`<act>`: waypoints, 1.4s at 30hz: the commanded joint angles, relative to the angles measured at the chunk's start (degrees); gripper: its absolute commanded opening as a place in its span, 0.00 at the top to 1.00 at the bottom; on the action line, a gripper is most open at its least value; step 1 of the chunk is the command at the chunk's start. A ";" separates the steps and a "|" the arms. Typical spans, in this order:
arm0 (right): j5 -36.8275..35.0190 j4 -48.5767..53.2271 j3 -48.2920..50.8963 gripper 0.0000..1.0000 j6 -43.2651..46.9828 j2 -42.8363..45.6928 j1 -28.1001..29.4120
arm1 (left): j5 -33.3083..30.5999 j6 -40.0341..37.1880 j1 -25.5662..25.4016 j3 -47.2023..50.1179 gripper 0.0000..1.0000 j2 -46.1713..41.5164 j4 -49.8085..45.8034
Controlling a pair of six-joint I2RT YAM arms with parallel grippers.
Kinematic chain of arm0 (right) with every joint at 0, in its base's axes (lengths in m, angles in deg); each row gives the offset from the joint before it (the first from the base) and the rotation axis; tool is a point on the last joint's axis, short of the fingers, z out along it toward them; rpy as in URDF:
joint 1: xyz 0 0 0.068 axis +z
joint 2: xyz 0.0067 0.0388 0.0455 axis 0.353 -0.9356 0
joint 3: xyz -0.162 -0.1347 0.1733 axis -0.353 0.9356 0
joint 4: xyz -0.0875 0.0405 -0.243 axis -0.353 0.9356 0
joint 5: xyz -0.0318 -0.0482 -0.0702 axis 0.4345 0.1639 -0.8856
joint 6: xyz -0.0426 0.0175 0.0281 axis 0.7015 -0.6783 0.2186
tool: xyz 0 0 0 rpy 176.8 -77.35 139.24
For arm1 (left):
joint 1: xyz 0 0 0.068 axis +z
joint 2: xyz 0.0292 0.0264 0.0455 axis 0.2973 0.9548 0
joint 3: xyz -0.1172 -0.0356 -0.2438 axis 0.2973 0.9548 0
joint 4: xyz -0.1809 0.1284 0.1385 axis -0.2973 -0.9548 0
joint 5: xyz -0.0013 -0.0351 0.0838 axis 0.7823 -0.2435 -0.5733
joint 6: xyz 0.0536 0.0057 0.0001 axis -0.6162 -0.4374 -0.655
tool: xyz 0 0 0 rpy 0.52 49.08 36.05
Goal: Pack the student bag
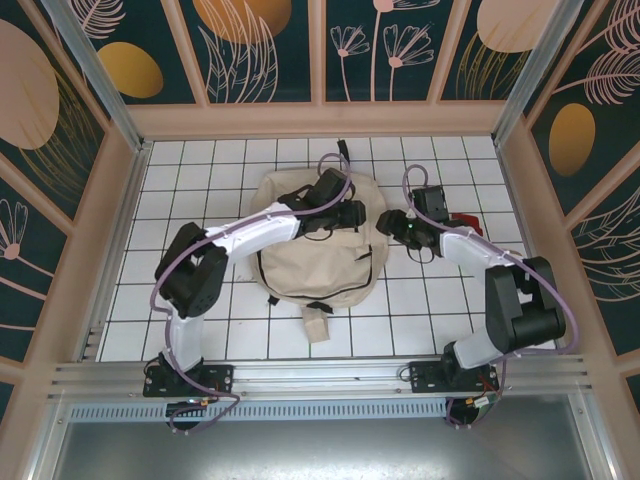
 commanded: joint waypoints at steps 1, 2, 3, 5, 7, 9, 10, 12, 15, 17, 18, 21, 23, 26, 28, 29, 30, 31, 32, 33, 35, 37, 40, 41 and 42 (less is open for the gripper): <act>2.72 -3.78 -0.65 0.43 2.13 -1.50 -1.23 | -0.97 0.02 -0.04 -5.26 0.52 4.28 -4.88; 2.99 -3.87 -0.78 0.43 2.22 -2.13 -1.52 | -1.85 0.15 -0.05 -6.71 0.52 5.42 -5.78; 3.31 -4.10 -0.79 0.43 2.16 -2.82 -1.82 | -3.12 0.56 0.03 -7.97 0.54 6.54 -6.70; 4.25 -4.55 -0.69 0.44 2.34 -3.86 -2.50 | -4.95 1.20 -0.05 -10.10 0.57 8.69 -8.24; 5.06 -5.00 -0.44 0.44 2.73 -4.76 -2.96 | -5.90 1.93 -0.05 -12.56 0.58 10.63 -9.93; 6.08 -5.30 -0.45 0.45 3.16 -5.46 -3.27 | -5.97 2.58 0.00 -13.86 0.60 12.02 -10.81; 6.51 -5.63 -0.46 0.45 3.35 -5.69 -3.26 | -5.61 2.66 0.02 -14.39 0.60 12.69 -10.94; 7.46 -6.15 -0.46 0.47 3.64 -6.30 -3.25 | -5.05 2.94 -0.02 -15.58 0.61 13.87 -11.75; 8.64 -6.79 -0.52 0.49 3.79 -7.37 -3.31 | -4.26 3.25 -0.05 -16.86 0.64 15.11 -12.52; 9.37 -7.22 -0.54 0.50 3.86 -8.07 -3.30 | -2.72 3.38 -0.05 -17.23 0.67 15.51 -12.22; 9.58 -7.45 -0.56 0.50 3.89 -8.39 -3.37 | -1.71 3.47 -0.05 -17.33 0.69 15.79 -11.95; 9.78 -7.43 -0.70 0.50 4.41 -9.51 -3.36 | 1.23 3.56 -0.05 -17.16 0.74 16.15 -10.66; 9.92 -7.47 -0.78 0.50 4.68 -10.07 -3.31 | 1.90 3.73 -0.03 -17.16 0.75 16.38 -10.25; 10.56 -7.77 -0.87 0.51 4.86 -10.74 -3.38 | 1.63 3.80 0.01 -17.16 0.78 16.49 -10.15; 10.75 -7.55 -1.04 0.52 5.03 -11.11 -3.27 | 1.57 3.65 -0.04 -17.16 0.79 16.57 -10.19; 10.69 -7.55 -0.97 0.52 5.03 -11.21 -3.30 | 1.50 3.65 -0.05 -17.16 0.79 16.59 -10.24; 10.50 -7.65 -0.90 0.52 4.95 -11.38 -3.30 | 1.07 3.73 0.00 -17.18 0.79 16.59 -10.45; 10.40 -7.66 -0.88 0.52 4.86 -11.51 -3.25 | 0.43 3.73 -0.04 -17.15 0.79 16.59 -10.65; 10.28 -7.62 -0.88 0.52 4.79 -11.60 -3.21 | 0.08 3.58 -0.04 -17.16 0.79 16.59 -10.85; 10.16 -7.60 -0.88 0.52 4.86 -11.62 -3.23 | -0.33 3.26 -0.05 -17.26 0.80 16.62 -10.96; 9.97 -7.63 -0.85 0.52 4.86 -11.74 -3.12 | -0.77 2.65 -0.04 -17.66 0.81 16.98 -11.57; 9.66 -7.44 -0.88 0.52 4.86 -11.66 -3.14 | -1.83 1.82 -0.03 -18.22 0.85 17.25 -12.62; 8.94 -7.13 -0.84 0.52 4.99 -11.73 -3.02 | -3.43 1.02 -0.05 -18.31 0.95 17.05 -13.77; 8.46 -7.06 -0.88 0.52 5.03 -11.79 -2.96 | -3.87 0.76 0.01 -18.35 0.97 16.88 -13.88; 8.02 -6.84 -0.93 0.52 5.10 -11.88 -2.93 | -4.34 0.60 0.06 -18.32 1.00 16.52 -14.09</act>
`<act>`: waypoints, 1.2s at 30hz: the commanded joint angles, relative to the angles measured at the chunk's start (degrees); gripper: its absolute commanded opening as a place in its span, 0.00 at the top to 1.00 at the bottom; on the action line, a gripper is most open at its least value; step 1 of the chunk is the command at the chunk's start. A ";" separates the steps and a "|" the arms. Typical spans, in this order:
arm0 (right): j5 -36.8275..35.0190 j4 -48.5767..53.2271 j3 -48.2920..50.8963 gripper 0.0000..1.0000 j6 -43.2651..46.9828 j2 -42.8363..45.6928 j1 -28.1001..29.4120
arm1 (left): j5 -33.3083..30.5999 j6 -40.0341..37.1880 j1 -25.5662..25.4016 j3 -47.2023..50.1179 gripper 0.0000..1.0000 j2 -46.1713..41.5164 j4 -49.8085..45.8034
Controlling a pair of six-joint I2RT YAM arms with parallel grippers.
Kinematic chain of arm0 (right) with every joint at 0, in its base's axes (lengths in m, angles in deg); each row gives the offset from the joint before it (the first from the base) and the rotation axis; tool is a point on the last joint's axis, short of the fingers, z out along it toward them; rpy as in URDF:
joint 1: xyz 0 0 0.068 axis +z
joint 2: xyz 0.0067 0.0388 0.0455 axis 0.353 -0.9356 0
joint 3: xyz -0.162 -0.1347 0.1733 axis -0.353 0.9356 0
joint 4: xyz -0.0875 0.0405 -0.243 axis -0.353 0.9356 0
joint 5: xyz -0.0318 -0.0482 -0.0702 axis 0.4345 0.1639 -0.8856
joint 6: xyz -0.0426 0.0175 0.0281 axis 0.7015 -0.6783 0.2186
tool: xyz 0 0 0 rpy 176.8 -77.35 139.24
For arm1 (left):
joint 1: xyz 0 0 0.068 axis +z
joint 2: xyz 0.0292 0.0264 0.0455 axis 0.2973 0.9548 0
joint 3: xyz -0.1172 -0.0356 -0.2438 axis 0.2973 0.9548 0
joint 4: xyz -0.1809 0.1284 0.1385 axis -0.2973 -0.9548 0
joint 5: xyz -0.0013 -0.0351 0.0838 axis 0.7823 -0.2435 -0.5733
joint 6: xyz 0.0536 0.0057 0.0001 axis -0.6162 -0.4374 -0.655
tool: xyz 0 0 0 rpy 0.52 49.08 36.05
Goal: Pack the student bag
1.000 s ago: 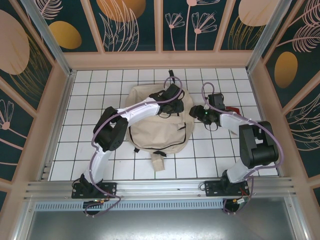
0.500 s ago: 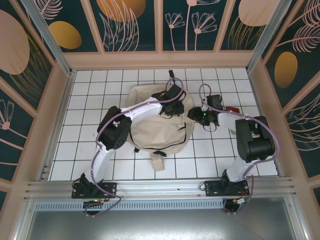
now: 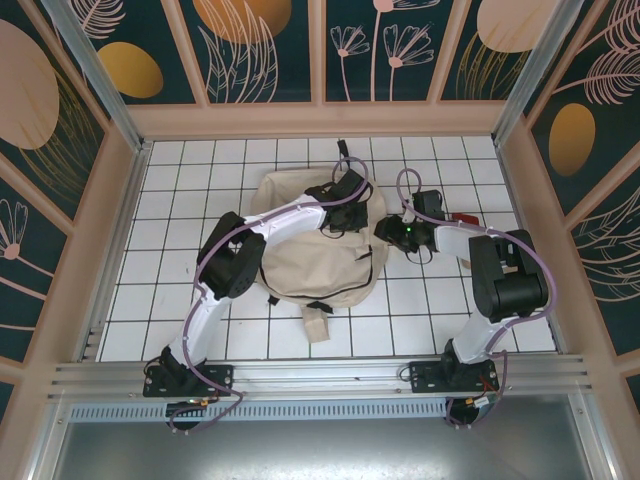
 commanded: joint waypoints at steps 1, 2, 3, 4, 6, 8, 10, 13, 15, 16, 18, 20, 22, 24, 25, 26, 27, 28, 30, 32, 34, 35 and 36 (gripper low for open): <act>-1.89 0.17 -1.12 0.53 1.46 -1.03 0.14 | -2.89 -1.41 0.11 -1.62 1.00 -0.02 -2.90; -3.21 0.68 -1.34 0.53 1.36 -1.27 0.37 | -3.23 -1.61 0.09 -1.73 1.00 -0.40 -3.04; -4.91 1.31 -1.64 0.55 1.40 -1.56 0.61 | -3.93 -1.79 0.14 -1.95 1.00 -0.84 -3.18; -6.44 1.67 -1.88 0.58 1.50 -1.85 0.87 | -4.49 -2.14 0.08 -2.22 1.00 -1.48 -3.35; -7.98 2.14 -2.02 0.62 1.67 -2.42 1.16 | -6.36 -2.88 0.11 -2.48 1.00 -2.97 -4.04; -8.38 2.27 -2.21 0.66 1.85 -3.03 1.43 | -7.82 -3.64 0.06 -2.10 1.00 -4.92 -4.19; -8.53 2.49 -2.53 0.71 2.04 -3.45 1.80 | -9.06 -4.59 0.09 -0.99 1.00 -7.12 -4.12; -9.29 2.77 -2.84 0.78 2.13 -3.68 2.36 | -12.15 -5.65 0.07 0.85 1.00 -10.00 -4.44; -10.43 3.22 -3.00 0.84 2.22 -3.71 2.59 | -17.14 -5.95 0.06 2.77 1.00 -12.06 -5.39; -10.86 3.37 -3.07 0.86 2.30 -3.70 2.71 | -18.90 -6.15 0.14 3.82 1.00 -13.05 -5.44; -11.87 3.60 -3.21 0.89 2.16 -3.62 2.85 | -21.21 -6.33 0.47 7.01 1.00 -15.47 -4.87; -12.48 3.95 -3.46 0.92 2.15 -3.61 3.17 | -21.51 -6.39 0.80 9.53 1.00 -17.27 -4.13; -13.09 4.21 -3.75 0.95 2.07 -3.70 3.55 | -21.37 -6.55 1.06 11.79 1.00 -19.07 -3.24; -14.37 4.32 -3.85 0.98 1.71 -3.55 3.98 | -21.47 -6.40 1.33 13.97 1.00 -20.44 -2.61; -14.94 4.50 -3.97 1.00 1.49 -3.56 4.21 | -21.46 -6.26 1.46 14.78 1.00 -20.92 -2.57; -15.72 4.72 -4.13 1.00 1.21 -3.43 4.50 | -21.46 -6.11 1.70 15.92 1.00 -21.51 -2.46; -16.67 4.94 -4.31 1.00 0.95 -3.27 4.74 | -21.76 -5.84 2.07 17.30 1.00 -22.30 -2.20; -17.49 5.21 -4.35 1.00 0.65 -3.11 4.87 | -21.81 -5.71 2.32 18.60 1.00 -23.01 -1.77; -19.04 5.52 -4.30 1.00 0.07 -2.49 5.03 | -21.55 -5.18 3.48 21.51 1.00 -24.58 -0.69; -19.15 5.57 -4.08 1.00 -0.07 -2.04 5.07 | -20.52 -5.03 4.66 23.99 1.00 -25.97 0.42; -17.57 5.65 -4.17 1.00 0.40 -1.85 5.19 | -18.17 -5.52 5.31 25.55 1.00 -27.02 2.20; -16.30 5.44 -4.15 1.00 0.74 -1.80 5.31 | -15.87 -6.20 5.51 25.88 1.00 -27.48 3.56; -15.17 5.39 -4.14 1.00 0.89 -1.64 5.50 | -13.33 -6.94 5.51 25.72 1.00 -27.46 4.74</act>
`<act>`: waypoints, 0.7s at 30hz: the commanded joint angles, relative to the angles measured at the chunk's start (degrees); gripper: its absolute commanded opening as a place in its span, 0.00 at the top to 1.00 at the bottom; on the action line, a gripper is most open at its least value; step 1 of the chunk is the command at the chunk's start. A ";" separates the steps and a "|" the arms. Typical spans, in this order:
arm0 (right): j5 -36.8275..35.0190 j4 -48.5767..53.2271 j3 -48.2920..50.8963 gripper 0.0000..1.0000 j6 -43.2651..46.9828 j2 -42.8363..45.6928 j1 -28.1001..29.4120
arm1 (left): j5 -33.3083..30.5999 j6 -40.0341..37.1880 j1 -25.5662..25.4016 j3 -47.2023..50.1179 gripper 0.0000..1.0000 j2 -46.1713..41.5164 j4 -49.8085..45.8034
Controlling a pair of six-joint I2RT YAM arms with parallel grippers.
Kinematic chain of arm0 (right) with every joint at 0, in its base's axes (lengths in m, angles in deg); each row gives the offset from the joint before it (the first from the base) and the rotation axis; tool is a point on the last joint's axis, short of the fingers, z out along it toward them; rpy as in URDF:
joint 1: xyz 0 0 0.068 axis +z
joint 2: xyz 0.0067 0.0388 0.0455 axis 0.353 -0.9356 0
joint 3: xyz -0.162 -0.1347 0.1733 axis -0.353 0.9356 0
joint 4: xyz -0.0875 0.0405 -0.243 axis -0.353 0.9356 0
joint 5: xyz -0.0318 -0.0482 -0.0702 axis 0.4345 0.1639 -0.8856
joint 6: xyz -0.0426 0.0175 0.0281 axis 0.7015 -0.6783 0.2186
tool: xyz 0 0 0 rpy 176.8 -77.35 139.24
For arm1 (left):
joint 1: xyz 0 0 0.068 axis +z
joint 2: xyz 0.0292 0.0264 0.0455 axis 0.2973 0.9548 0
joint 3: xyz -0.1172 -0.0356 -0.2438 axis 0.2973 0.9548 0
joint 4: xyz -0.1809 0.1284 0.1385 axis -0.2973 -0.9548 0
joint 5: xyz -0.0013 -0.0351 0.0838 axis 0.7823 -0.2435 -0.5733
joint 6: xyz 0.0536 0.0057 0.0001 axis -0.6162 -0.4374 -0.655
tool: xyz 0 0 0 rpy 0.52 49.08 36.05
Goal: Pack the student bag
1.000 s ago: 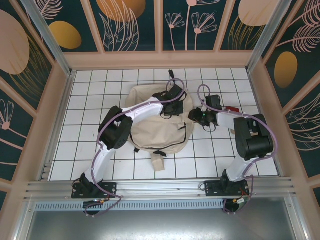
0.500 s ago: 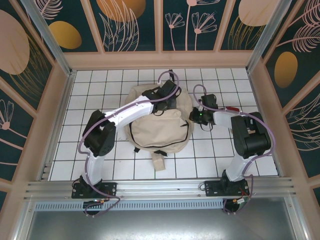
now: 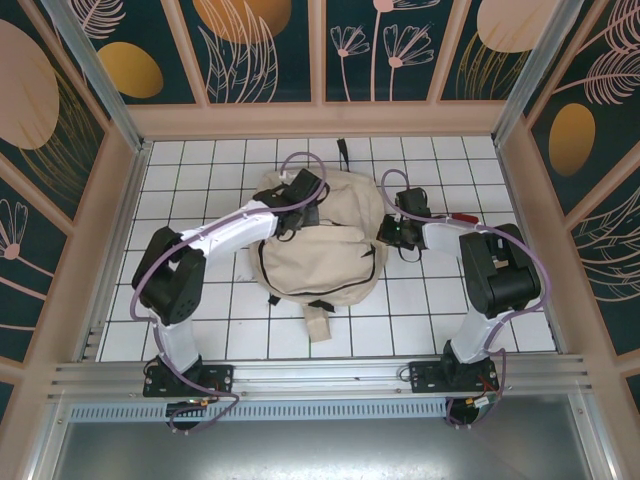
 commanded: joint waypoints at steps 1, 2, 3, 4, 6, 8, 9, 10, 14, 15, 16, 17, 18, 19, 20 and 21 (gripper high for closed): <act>-0.36 2.77 -0.91 1.00 -0.24 1.06 0.53 | 6.55 -2.22 0.10 0.11 0.95 -1.99 5.21; -0.59 3.31 -1.23 0.97 -0.28 1.51 0.76 | 9.49 -2.71 0.04 -0.63 0.89 -1.55 6.06; -1.20 4.00 -1.50 0.91 -0.54 2.13 1.08 | 11.41 -2.83 0.07 -1.21 0.81 -1.04 6.48; -2.34 4.76 -1.77 0.84 -0.81 3.35 1.29 | 12.91 -2.41 0.11 -1.86 0.74 -0.32 6.83; -3.60 6.00 -2.12 0.70 -1.24 6.56 1.57 | 14.99 -1.75 0.04 -2.88 0.72 1.01 7.10; -3.29 6.35 -2.11 0.59 -1.88 10.45 1.80 | 17.65 -0.78 0.10 -3.22 0.72 2.19 7.74; -2.25 6.16 -1.90 0.56 -2.16 11.80 1.99 | 19.16 -0.35 0.04 -3.02 0.71 2.54 8.42; -0.25 5.77 -1.69 0.56 -2.78 12.90 2.23 | 20.51 0.20 -0.01 -2.65 0.72 2.86 9.22; 8.05 2.52 -1.40 0.58 -5.61 13.44 5.51 | 22.08 1.75 0.00 -2.12 0.72 3.88 9.86; 9.34 1.55 -1.55 0.59 -6.41 13.08 6.63 | 21.25 2.12 -0.02 -2.27 0.71 4.21 9.52; 10.41 0.50 -1.59 0.60 -7.11 12.70 7.52 | 20.29 2.44 0.00 -2.50 0.70 4.41 8.89; 11.43 -0.52 -1.70 0.61 -8.06 12.18 8.28 | 19.07 2.96 -0.01 -2.72 0.68 4.69 8.19; 12.29 -1.63 -1.74 0.63 -8.94 11.58 9.06 | 17.63 3.58 0.02 -3.03 0.67 4.89 7.36; 12.88 -2.33 -1.66 0.65 -9.41 11.00 9.63 | 16.64 3.89 -0.03 -3.09 0.67 5.06 7.02; 13.17 -2.98 -1.59 0.69 -9.96 10.12 10.17 | 15.87 4.40 -0.01 -3.04 0.67 5.23 6.74; 13.43 -3.31 -1.49 0.74 -10.23 9.32 10.61 | 15.35 4.94 -0.01 -3.16 0.66 5.33 6.44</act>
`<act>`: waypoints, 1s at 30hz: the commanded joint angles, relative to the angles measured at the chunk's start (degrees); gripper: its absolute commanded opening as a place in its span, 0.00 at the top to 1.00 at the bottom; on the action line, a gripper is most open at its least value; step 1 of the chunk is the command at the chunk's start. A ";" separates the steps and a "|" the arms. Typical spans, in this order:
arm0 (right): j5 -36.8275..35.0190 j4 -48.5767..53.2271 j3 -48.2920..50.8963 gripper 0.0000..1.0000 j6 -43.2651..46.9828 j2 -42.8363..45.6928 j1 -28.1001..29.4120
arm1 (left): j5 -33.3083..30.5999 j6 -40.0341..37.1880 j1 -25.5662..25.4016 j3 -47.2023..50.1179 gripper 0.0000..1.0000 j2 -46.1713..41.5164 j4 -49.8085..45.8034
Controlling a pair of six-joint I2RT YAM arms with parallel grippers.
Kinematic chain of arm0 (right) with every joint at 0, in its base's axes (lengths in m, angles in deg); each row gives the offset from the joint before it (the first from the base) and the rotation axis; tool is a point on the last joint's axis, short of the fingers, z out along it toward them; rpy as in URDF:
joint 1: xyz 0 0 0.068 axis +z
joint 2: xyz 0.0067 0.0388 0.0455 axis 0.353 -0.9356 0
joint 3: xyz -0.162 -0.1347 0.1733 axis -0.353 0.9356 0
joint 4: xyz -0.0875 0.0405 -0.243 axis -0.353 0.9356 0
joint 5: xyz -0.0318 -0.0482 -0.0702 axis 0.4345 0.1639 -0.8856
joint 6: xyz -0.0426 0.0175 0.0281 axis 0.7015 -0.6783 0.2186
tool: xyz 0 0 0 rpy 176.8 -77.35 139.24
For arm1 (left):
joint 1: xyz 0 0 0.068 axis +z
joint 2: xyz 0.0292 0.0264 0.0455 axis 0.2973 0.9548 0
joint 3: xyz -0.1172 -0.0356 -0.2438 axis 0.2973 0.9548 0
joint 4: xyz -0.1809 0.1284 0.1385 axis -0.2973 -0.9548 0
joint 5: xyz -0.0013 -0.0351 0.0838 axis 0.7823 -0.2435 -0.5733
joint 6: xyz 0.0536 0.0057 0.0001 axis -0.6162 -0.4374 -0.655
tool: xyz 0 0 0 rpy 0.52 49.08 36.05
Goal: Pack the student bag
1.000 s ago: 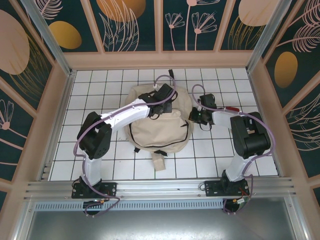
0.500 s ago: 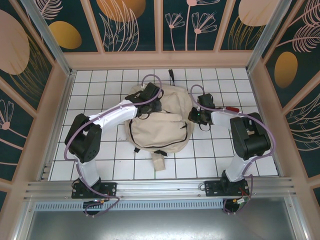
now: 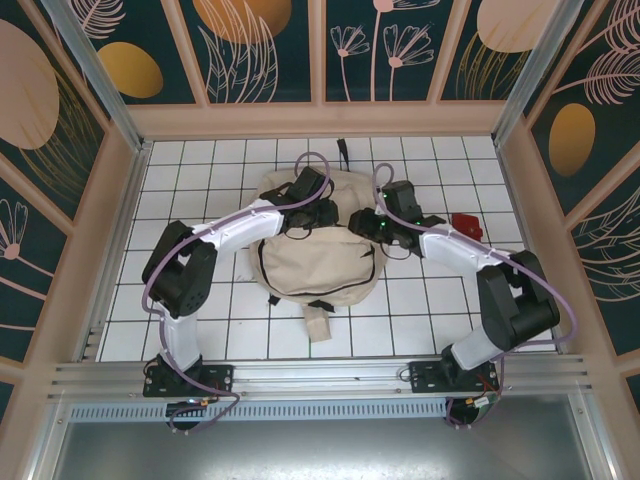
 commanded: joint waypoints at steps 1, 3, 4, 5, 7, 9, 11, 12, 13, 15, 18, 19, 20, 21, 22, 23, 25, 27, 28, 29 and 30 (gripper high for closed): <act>4.04 -3.15 -0.78 0.77 -2.65 -3.10 1.41 | -3.14 2.55 -0.13 -1.43 0.66 0.95 -1.68; 4.03 -3.43 -0.38 0.82 -3.03 -4.43 1.94 | -3.36 3.14 -0.07 -1.39 0.65 1.22 -1.83; 4.27 -4.03 0.23 0.82 -3.32 -4.97 2.20 | -3.31 3.35 -0.11 -1.43 0.64 1.38 -1.86; 4.44 -4.63 0.76 0.82 -3.59 -5.57 2.54 | -3.38 3.74 -0.09 -1.40 0.63 1.50 -1.98; 4.41 -5.29 1.32 0.82 -4.01 -6.85 3.04 | -2.96 4.05 -0.09 -1.26 0.62 1.50 -1.73; 4.15 -5.46 1.56 0.83 -4.12 -8.04 3.75 | -2.62 4.42 -0.11 -1.21 0.59 1.48 -1.73; 3.84 -6.21 1.86 0.83 -4.38 -9.12 4.57 | -1.93 4.61 -0.11 -1.09 0.57 1.54 -1.86; 3.94 -6.49 1.86 0.83 -4.54 -9.79 4.68 | -1.58 4.76 -0.09 -1.08 0.56 1.61 -1.98; 4.05 -6.90 1.78 0.83 -4.66 -10.58 4.68 | -1.20 4.78 -0.14 -1.00 0.56 1.80 -2.08; 3.96 -7.54 1.69 0.83 -4.98 -11.74 6.01 | -0.92 4.95 -0.11 -0.91 0.55 2.11 -2.38; 4.18 -9.27 2.28 0.84 -5.93 -12.52 6.87 | -0.21 4.87 -0.10 -0.75 0.56 2.48 -2.66; 4.31 -9.95 2.76 0.85 -6.12 -12.30 6.94 | 0.55 4.77 -0.09 -0.57 0.58 2.54 -2.32; 3.96 -10.19 3.12 0.85 -6.17 -11.65 6.83 | 1.52 4.64 -0.10 -0.43 0.60 2.55 -1.73; 3.35 -10.22 3.43 0.85 -6.01 -10.83 6.78 | 2.41 4.53 -0.11 -0.47 0.62 2.55 -1.33; 2.94 -10.01 3.74 0.85 -5.73 -9.71 6.62 | 3.46 4.43 -0.14 -0.51 0.64 2.51 -0.55; 2.83 -10.12 3.98 0.85 -5.63 -8.51 6.36 | 4.50 4.35 -0.08 -0.46 0.65 2.44 0.18; 2.56 -10.66 5.07 0.84 -5.29 -5.12 5.70 | 5.79 4.27 -0.08 -0.68 0.65 2.29 1.15; 2.48 -11.16 6.18 0.82 -5.20 -1.96 5.34 | 5.67 4.30 -0.13 -1.30 0.65 2.63 0.64; 2.29 -11.27 6.88 0.81 -5.34 -0.45 5.31 | 4.92 4.38 -0.08 -1.71 0.65 2.96 -0.10; 2.04 -11.35 7.54 0.80 -5.53 0.75 3.40 | 3.74 4.56 -0.11 -1.97 0.64 3.23 -1.03; 1.86 -11.37 8.24 0.78 -5.78 2.02 2.50 | 2.18 4.73 -0.08 -2.05 0.64 3.30 -1.89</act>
